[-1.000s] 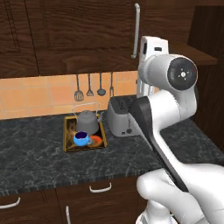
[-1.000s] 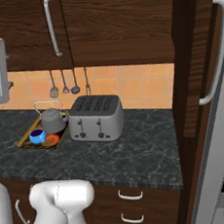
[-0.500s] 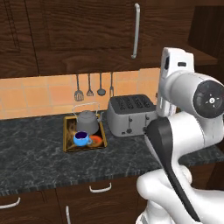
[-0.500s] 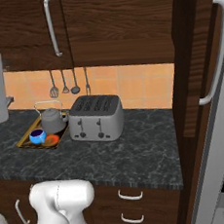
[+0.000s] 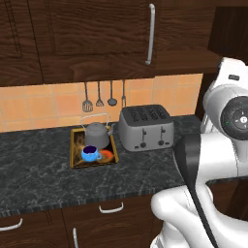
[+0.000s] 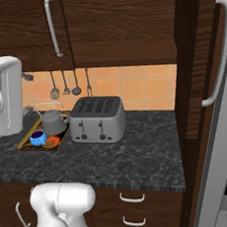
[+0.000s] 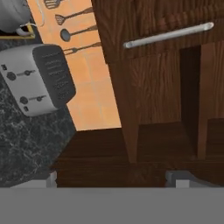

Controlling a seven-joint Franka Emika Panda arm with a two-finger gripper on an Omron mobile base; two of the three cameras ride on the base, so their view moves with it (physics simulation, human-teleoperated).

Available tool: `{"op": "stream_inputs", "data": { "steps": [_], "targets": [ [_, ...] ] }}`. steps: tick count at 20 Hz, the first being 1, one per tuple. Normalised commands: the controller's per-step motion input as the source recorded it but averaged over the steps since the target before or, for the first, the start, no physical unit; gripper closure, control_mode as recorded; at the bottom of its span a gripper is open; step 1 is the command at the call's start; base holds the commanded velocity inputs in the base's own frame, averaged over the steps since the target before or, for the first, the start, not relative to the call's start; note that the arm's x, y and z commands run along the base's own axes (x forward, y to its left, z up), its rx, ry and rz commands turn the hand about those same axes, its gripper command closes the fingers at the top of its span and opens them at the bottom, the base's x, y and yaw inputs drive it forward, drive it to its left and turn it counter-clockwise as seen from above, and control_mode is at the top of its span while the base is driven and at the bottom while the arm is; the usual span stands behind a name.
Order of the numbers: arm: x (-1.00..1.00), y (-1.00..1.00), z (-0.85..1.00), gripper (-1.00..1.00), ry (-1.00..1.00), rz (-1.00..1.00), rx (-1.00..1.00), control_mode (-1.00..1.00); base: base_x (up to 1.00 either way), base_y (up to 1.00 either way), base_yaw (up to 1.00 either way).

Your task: Pick the kettle from the counter and place it on the tray. Then pick the mug from the cabinet and place it on the tray. Then close the cabinet doors.

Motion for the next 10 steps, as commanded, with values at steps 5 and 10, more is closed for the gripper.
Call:
{"op": "stream_inputs", "data": {
  "steps": [5, 10],
  "targets": [
    [-0.19, -0.99, 0.02, -1.0, 0.01, -0.18, 0.2, -1.0, 0.0, 0.0, 0.0],
    [-0.22, -0.95, 0.02, -1.0, 0.03, -0.18, 0.16, -1.0, 0.0, 0.0, 0.0]
  ]
}}
